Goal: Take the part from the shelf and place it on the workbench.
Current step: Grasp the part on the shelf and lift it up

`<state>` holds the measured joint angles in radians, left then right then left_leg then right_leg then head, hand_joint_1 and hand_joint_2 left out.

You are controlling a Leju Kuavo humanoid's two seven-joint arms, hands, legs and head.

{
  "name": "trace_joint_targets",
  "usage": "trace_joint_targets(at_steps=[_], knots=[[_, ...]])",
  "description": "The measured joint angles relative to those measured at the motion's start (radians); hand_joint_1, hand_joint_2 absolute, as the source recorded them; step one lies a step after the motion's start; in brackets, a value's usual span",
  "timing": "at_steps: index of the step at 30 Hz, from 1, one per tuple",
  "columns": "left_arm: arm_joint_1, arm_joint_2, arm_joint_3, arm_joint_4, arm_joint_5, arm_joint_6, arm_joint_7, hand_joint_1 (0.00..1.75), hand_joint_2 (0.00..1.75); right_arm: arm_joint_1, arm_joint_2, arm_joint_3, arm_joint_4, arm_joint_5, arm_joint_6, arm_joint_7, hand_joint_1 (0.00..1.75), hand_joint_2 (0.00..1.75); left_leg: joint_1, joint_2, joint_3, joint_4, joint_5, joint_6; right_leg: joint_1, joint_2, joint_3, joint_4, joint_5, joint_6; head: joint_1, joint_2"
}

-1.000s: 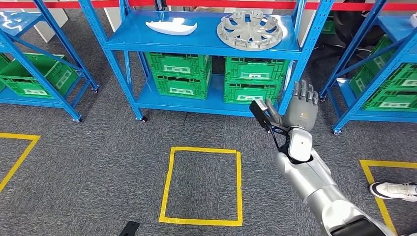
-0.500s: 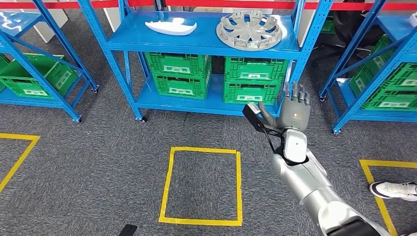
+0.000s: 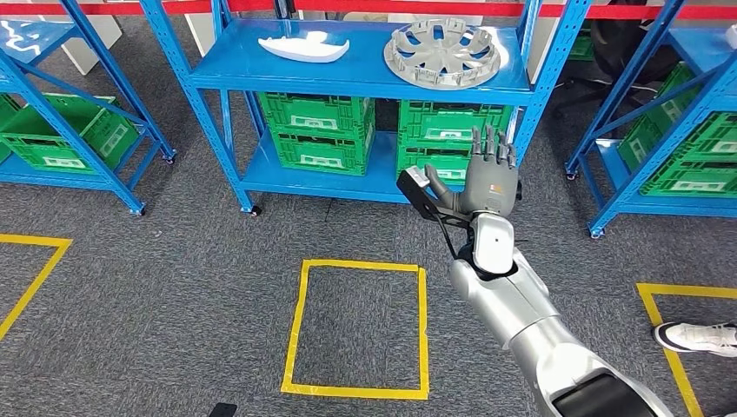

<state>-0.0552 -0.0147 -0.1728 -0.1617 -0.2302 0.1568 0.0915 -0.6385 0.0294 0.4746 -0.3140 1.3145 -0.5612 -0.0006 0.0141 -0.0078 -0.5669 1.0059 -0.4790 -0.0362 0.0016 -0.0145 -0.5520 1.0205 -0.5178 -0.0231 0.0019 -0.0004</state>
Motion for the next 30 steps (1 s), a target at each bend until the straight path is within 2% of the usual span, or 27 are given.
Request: trace_joint_targets(at_steps=[30], knots=[[-0.006,-0.001,0.000,0.000,-0.015,-0.002,0.009,0.00,0.00,0.010,0.006,0.000,0.000,-0.009,-0.002,-0.015,0.00,0.00,0.000,0.000,0.000,0.000,0.000,0.000,0.000,0.000,0.000,0.000,0.000,0.000,0.000,0.000]])
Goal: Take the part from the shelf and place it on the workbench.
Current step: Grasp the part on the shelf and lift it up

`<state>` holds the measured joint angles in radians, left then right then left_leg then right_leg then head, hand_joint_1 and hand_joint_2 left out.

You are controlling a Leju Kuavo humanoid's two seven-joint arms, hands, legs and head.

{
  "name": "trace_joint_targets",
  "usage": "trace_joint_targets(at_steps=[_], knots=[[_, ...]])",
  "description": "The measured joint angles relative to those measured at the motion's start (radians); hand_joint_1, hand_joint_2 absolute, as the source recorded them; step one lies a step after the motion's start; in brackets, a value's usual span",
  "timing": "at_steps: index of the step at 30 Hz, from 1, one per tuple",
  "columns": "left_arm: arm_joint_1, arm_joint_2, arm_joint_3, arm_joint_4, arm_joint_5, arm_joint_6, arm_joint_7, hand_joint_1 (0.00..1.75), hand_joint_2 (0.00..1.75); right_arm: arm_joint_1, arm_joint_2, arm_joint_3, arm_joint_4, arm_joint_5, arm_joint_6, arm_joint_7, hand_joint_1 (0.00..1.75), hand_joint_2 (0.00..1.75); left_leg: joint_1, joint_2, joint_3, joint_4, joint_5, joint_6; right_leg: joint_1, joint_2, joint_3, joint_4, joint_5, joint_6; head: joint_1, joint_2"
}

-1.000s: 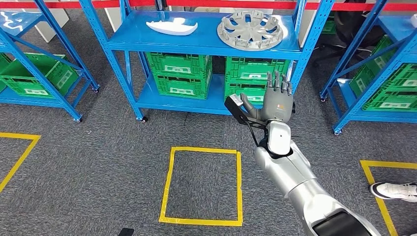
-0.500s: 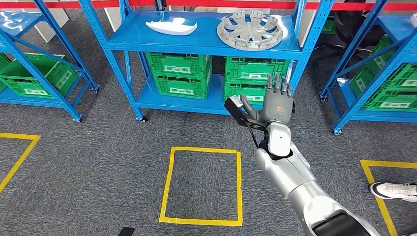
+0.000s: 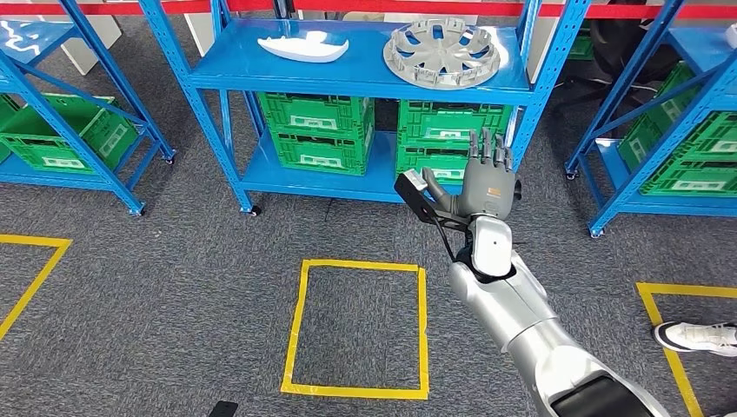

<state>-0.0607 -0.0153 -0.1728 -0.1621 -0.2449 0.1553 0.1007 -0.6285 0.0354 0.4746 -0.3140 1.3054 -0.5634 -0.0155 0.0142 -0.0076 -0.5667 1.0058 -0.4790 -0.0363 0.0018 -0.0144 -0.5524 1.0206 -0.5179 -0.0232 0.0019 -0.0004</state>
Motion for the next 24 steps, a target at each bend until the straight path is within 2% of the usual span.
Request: trace_joint_targets(at_steps=[24], knots=[[-0.009,-0.006,0.000,0.000,-0.007,-0.001,0.011,0.00,0.00,0.005,0.012,0.000,0.000,0.002,0.008,-0.010,0.00,0.00,0.000,0.000,0.000,0.000,0.000,0.000,0.000,0.000,0.000,0.000,0.000,0.000,0.000,0.000]])
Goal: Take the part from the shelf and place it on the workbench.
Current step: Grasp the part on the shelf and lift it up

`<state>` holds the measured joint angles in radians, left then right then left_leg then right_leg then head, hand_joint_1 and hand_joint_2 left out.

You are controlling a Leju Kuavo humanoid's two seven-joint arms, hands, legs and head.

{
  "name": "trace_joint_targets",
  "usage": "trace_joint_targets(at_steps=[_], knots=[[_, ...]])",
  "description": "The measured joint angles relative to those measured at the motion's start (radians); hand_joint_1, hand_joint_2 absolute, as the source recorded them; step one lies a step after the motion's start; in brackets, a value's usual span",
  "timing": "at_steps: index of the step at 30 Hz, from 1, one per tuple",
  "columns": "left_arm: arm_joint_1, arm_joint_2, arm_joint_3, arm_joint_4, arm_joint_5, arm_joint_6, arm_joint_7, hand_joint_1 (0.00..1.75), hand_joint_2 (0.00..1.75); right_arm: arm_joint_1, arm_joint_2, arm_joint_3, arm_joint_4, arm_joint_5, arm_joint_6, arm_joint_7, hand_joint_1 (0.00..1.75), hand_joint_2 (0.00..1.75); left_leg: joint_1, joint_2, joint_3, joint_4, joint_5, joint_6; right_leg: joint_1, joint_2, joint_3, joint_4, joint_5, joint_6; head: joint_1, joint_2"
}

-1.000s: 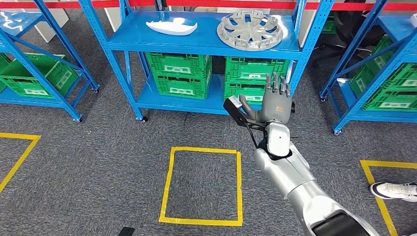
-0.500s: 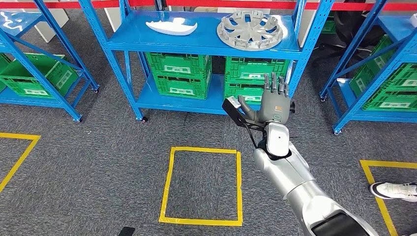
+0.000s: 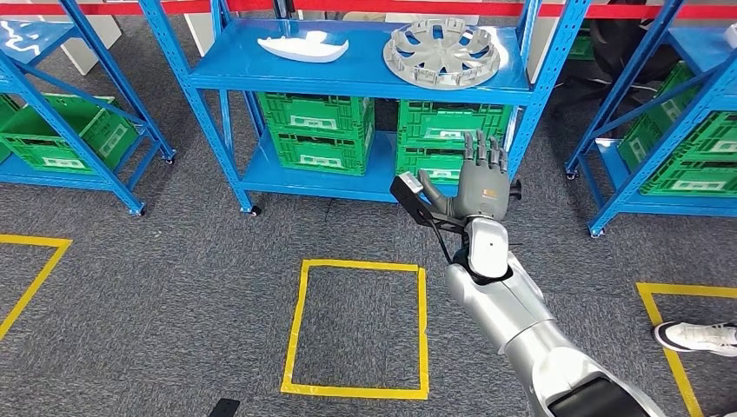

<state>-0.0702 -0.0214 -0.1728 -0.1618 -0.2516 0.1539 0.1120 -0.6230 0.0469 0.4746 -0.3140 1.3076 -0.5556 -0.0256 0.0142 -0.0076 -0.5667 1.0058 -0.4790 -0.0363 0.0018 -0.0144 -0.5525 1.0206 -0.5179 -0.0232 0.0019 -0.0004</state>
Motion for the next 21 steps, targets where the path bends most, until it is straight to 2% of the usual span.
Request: trace_joint_targets(at_steps=[13,18,21], knots=[[0.000,0.000,0.000,0.000,-0.001,0.000,0.000,0.00,0.00,0.007,0.000,0.000,0.000,-0.005,-0.002,-0.002,0.00,0.00,-0.001,0.000,0.000,0.002,-0.001,0.002,-0.002,0.000,0.000,-0.001,0.000,0.000,0.000,0.000],[0.001,0.000,0.000,0.000,-0.002,0.001,-0.003,0.00,0.00,0.020,0.000,0.000,0.000,-0.007,-0.011,-0.002,0.00,0.00,-0.005,0.000,-0.002,0.006,-0.005,0.008,-0.006,-0.001,0.000,-0.001,0.001,0.003,0.000,0.000],[0.001,-0.001,0.000,0.000,-0.002,0.001,-0.004,0.00,0.00,0.023,0.000,0.000,-0.001,-0.008,-0.012,-0.002,0.00,0.00,-0.004,0.001,0.003,-0.005,0.000,0.016,-0.008,-0.001,0.003,-0.006,0.001,0.011,0.000,0.000]])
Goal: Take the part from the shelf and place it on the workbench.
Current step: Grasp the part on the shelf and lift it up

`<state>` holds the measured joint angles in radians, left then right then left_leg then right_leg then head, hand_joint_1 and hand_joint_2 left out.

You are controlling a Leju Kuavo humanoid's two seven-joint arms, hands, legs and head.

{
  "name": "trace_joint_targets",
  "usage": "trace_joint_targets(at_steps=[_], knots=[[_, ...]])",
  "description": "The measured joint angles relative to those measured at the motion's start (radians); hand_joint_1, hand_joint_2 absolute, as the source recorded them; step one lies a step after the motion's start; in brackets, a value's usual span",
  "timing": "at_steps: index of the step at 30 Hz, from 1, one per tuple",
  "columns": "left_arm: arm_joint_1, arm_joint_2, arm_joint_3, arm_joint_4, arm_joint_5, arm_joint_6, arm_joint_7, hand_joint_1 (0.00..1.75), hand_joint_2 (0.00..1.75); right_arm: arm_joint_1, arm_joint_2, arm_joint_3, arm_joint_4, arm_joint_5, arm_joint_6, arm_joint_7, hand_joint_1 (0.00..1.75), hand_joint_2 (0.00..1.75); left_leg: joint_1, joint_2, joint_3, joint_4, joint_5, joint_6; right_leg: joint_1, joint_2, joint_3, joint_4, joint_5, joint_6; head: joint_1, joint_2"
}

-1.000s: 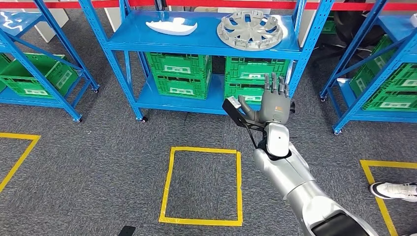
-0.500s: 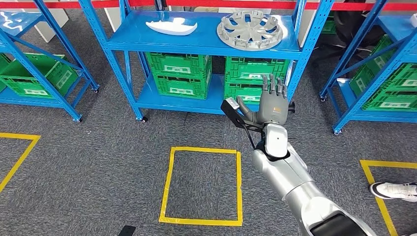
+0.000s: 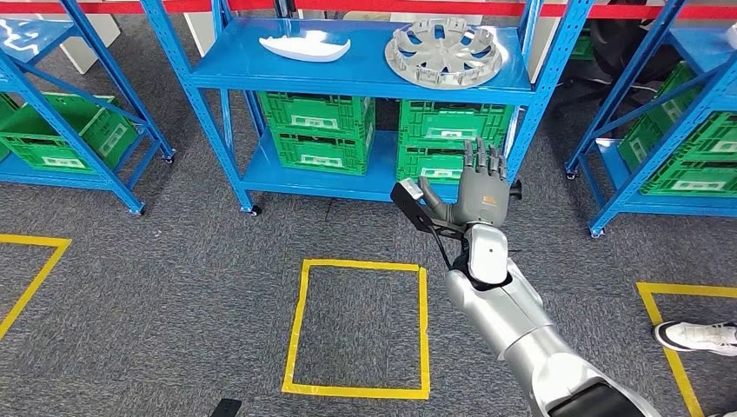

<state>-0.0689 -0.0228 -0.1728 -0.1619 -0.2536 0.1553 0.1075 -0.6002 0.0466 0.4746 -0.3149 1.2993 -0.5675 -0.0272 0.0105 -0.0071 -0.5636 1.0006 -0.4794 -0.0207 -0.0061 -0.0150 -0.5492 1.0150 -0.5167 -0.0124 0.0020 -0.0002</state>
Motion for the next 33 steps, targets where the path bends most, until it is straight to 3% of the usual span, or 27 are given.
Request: trace_joint_targets(at_steps=[2,5,6,7,8,10,11,12,14,17,20,22,23,24,26,28,30,32,33], knots=[[-0.001,-0.002,0.000,0.000,-0.001,0.000,-0.001,0.00,0.00,0.000,-0.002,0.000,-0.002,-0.001,-0.001,0.000,0.00,0.00,0.009,0.001,0.011,-0.020,0.009,0.007,0.001,0.005,-0.015,0.035,-0.022,0.008,0.003,0.000],[-0.002,-0.004,0.000,0.000,-0.001,0.000,-0.002,0.00,0.00,0.006,-0.005,0.000,-0.002,-0.001,-0.002,0.000,0.00,0.00,0.019,0.001,0.016,-0.027,0.012,0.008,-0.006,0.012,-0.112,0.215,-0.097,0.022,0.006,0.000],[-0.002,-0.005,0.000,0.000,-0.001,0.000,-0.002,0.00,0.00,0.010,-0.007,0.000,-0.002,-0.002,-0.001,0.000,0.00,0.00,0.022,-0.001,0.016,-0.025,0.010,0.006,-0.011,0.012,-0.141,0.260,-0.105,0.027,0.006,0.000],[-0.001,-0.006,0.000,0.000,-0.001,0.000,-0.002,0.00,0.00,0.012,-0.008,0.000,-0.002,-0.002,-0.001,0.000,0.00,0.00,0.026,-0.004,0.016,-0.023,0.007,0.002,-0.016,0.012,-0.154,0.271,-0.093,0.032,0.006,0.000],[-0.001,-0.007,0.000,0.000,-0.001,0.000,-0.002,0.00,0.00,0.013,-0.010,0.000,-0.002,-0.002,-0.001,0.000,0.00,0.00,0.033,-0.007,0.016,-0.017,0.003,-0.005,-0.022,0.012,-0.146,0.242,-0.061,0.039,0.006,0.000],[-0.001,-0.008,0.000,0.000,-0.001,0.000,-0.003,0.00,0.00,0.013,-0.012,0.000,-0.002,-0.002,-0.001,0.000,0.00,0.00,0.044,-0.013,0.012,0.001,-0.011,-0.026,-0.032,0.016,-0.098,0.123,0.007,0.056,0.007,0.000],[-0.002,-0.006,0.000,0.000,-0.001,0.000,-0.003,0.00,0.00,0.013,-0.013,0.000,-0.001,-0.002,-0.001,0.000,0.00,0.00,0.047,-0.016,0.009,0.013,-0.018,-0.038,-0.034,0.022,-0.079,0.078,0.023,0.056,0.010,0.000],[-0.002,-0.005,0.000,0.000,-0.001,0.000,-0.002,0.00,0.00,0.014,-0.013,0.001,-0.001,-0.002,-0.001,-0.001,0.00,0.00,0.047,-0.018,0.005,0.020,-0.023,-0.047,-0.034,0.026,-0.071,0.057,0.026,0.051,0.010,0.000],[-0.001,-0.004,0.000,0.000,-0.001,0.000,-0.002,0.00,0.00,0.017,-0.014,0.001,-0.001,-0.002,0.000,-0.001,0.00,0.00,0.047,-0.021,0.003,0.019,-0.023,-0.060,-0.031,0.031,-0.075,0.060,0.017,0.025,0.007,0.000],[0.000,-0.006,0.000,0.000,-0.001,0.000,-0.002,0.00,0.00,0.016,-0.014,0.001,-0.002,-0.002,0.000,0.000,0.00,0.00,0.048,-0.010,-0.011,0.045,-0.039,-0.066,-0.028,0.029,-0.076,0.062,0.016,-0.002,-0.002,0.000],[-0.004,-0.007,0.000,0.000,-0.001,0.000,-0.002,0.00,0.00,0.016,-0.014,0.001,-0.002,-0.002,-0.001,0.000,0.00,0.00,0.033,0.003,-0.105,0.229,-0.114,-0.053,-0.017,0.027,-0.071,0.061,0.011,-0.018,-0.010,0.000],[-0.002,-0.007,0.000,0.000,-0.001,0.000,-0.001,0.00,0.00,0.019,-0.014,0.001,-0.002,-0.002,0.000,-0.001,0.00,0.00,0.018,0.003,-0.156,0.312,-0.123,-0.036,-0.004,0.025,-0.066,0.061,0.006,-0.028,-0.012,0.000],[-0.002,-0.007,0.000,0.000,-0.001,0.000,-0.001,0.00,0.00,0.020,-0.014,0.001,-0.002,-0.002,0.000,-0.001,0.00,0.00,0.009,0.003,-0.157,0.299,-0.101,-0.022,0.004,0.025,-0.061,0.061,0.004,-0.032,-0.013,0.000],[-0.002,-0.007,0.000,0.000,-0.001,0.000,0.000,0.00,0.00,0.019,-0.014,0.001,-0.002,-0.002,-0.001,-0.002,0.00,0.00,-0.003,0.002,-0.140,0.251,-0.063,-0.004,0.013,0.025,-0.055,0.060,0.001,-0.037,-0.013,0.000],[-0.002,-0.003,0.000,0.000,-0.001,0.000,0.000,0.00,0.00,0.019,-0.012,0.001,-0.002,-0.001,-0.001,-0.004,0.00,0.00,-0.027,0.006,-0.091,0.135,-0.003,0.045,0.022,0.024,-0.045,0.056,-0.004,-0.044,-0.007,0.000],[-0.003,0.001,0.000,0.001,-0.002,0.001,0.001,0.00,0.00,0.021,-0.010,0.001,-0.002,-0.001,0.000,-0.005,0.00,0.00,-0.046,0.010,-0.062,0.070,0.013,0.079,0.016,0.022,-0.044,0.049,-0.003,-0.040,-0.002,0.000],[-0.004,0.002,0.000,0.001,-0.002,0.001,0.001,0.00,0.00,0.024,-0.009,0.001,-0.002,-0.002,0.002,-0.004,0.00,0.00,-0.050,0.010,-0.045,0.033,0.017,0.084,0.012,0.020,-0.044,0.037,0.002,-0.030,-0.007,0.000],[-0.004,0.002,0.001,0.000,-0.003,0.001,0.001,0.00,0.00,0.023,-0.011,0.001,-0.003,-0.003,0.003,-0.003,0.00,0.00,-0.040,0.011,-0.020,-0.012,0.028,0.074,0.014,0.018,-0.046,0.045,-0.007,-0.021,-0.008,0.000],[-0.005,0.001,0.001,-0.001,-0.004,0.001,0.001,0.00,0.00,0.021,-0.012,0.001,-0.004,-0.004,0.003,-0.003,0.00,0.00,-0.033,0.012,-0.008,-0.030,0.033,0.067,0.015,0.019,-0.060,0.075,-0.023,-0.015,-0.007,0.000]])
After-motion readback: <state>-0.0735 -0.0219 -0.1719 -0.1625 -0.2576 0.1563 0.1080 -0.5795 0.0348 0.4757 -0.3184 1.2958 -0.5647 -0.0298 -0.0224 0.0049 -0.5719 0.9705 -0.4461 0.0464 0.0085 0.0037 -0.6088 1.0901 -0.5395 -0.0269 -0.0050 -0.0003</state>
